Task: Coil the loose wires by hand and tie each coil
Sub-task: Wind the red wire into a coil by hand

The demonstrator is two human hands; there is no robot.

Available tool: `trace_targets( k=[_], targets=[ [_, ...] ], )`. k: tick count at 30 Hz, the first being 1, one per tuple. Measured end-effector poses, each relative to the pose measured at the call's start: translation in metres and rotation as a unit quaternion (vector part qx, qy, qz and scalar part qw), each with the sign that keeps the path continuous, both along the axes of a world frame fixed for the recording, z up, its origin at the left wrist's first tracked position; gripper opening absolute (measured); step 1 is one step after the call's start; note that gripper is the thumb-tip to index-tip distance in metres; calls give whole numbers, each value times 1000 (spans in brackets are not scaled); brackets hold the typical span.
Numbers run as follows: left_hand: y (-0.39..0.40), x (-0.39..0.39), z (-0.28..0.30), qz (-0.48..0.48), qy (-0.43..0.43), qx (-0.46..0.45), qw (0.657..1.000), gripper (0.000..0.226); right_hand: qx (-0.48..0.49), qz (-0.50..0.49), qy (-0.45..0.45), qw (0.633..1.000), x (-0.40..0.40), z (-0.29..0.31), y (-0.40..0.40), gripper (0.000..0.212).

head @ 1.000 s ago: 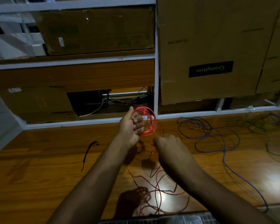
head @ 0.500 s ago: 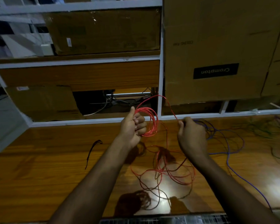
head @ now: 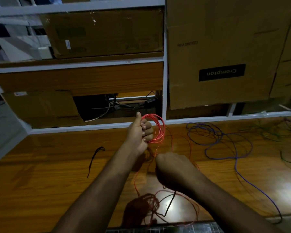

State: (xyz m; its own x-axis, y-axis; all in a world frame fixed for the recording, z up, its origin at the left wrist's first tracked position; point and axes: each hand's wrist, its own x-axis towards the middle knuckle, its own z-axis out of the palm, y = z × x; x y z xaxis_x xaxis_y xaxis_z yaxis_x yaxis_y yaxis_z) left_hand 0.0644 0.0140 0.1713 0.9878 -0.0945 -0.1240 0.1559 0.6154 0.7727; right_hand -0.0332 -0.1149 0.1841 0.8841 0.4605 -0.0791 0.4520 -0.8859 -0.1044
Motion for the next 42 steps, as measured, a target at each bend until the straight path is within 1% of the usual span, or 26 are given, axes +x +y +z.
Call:
trace_targets(
  k=[1,3,7,10,12,14,16,19,23,25,27,29,31,34,36,38,41,42],
  targets=[
    [0,1,-1,0,1,0,1000,48,-20,31,-4,999,-2,2,1,18],
    [1,2,-3,-1,5,2,1000,48,-59,86,-26,994,-3,5,3,6],
    [3,4,-6,1,12,31,999,50,-77,131,-117,981,9,17,9,24],
    [3,1,-6,-3,19,79,997,54,-63,166,-231,957,19,25,5,33],
    [2,-3,-6,-12,20,119,993,54,-44,159,-281,945,26,28,-2,39],
    [1,-7,-6,-16,23,150,988,53,4,122,-309,943,32,32,-9,46],
    [1,-12,-4,-33,6,154,987,47,39,101,-315,943,42,38,-11,41],
    [1,-15,-3,-86,-8,120,989,45,76,78,-306,946,62,47,-16,26],
    [3,-15,-5,-147,-14,96,984,47,132,92,-262,952,85,54,-33,16],
    [7,-16,-5,-175,-5,84,981,48,159,56,-235,957,95,57,-47,14],
    [12,-17,-5,-200,-10,68,977,46,225,3,-176,958,99,57,-61,4],
    [15,-18,-4,-214,-25,48,975,43,310,-35,-119,942,103,48,-69,12],
    [16,-18,-3,-220,-40,19,975,41,363,-53,-67,928,105,35,-75,16],
    [19,-15,-2,-213,-68,-51,973,40,430,-36,97,897,102,9,-88,15],
    [25,-12,1,-199,-92,-103,970,40,423,-19,184,887,100,-14,-102,16],
    [32,-9,5,-174,-103,-125,971,41,414,-29,246,876,96,-41,-113,18],
    [35,-6,9,-144,-99,-123,977,40,448,-52,302,840,87,-68,-119,17],
    [35,-5,9,-139,-93,-125,978,40,453,-51,304,837,82,-71,-118,17]
  ],
)
